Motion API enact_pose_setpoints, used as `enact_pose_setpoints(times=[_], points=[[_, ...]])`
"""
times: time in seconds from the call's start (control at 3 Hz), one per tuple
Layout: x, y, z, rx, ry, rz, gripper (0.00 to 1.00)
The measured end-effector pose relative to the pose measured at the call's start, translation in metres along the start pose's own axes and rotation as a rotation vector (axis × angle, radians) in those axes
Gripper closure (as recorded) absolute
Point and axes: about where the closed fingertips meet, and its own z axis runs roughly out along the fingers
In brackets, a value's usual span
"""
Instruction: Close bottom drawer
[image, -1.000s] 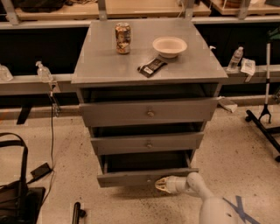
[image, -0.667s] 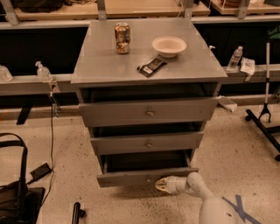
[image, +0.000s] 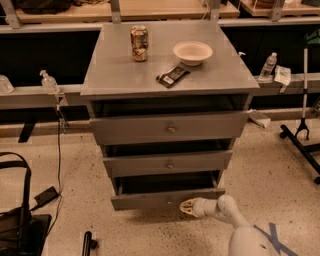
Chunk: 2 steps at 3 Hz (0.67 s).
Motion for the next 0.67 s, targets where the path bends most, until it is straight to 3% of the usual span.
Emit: enact_pose_setpoints(times=[0.33, 0.67], points=[[-0.002, 0.014, -0.018, -0.011, -0.019, 0.005, 1.00], [-0.006, 0.038, -0.025, -0.058, -0.034, 0.020, 1.00]])
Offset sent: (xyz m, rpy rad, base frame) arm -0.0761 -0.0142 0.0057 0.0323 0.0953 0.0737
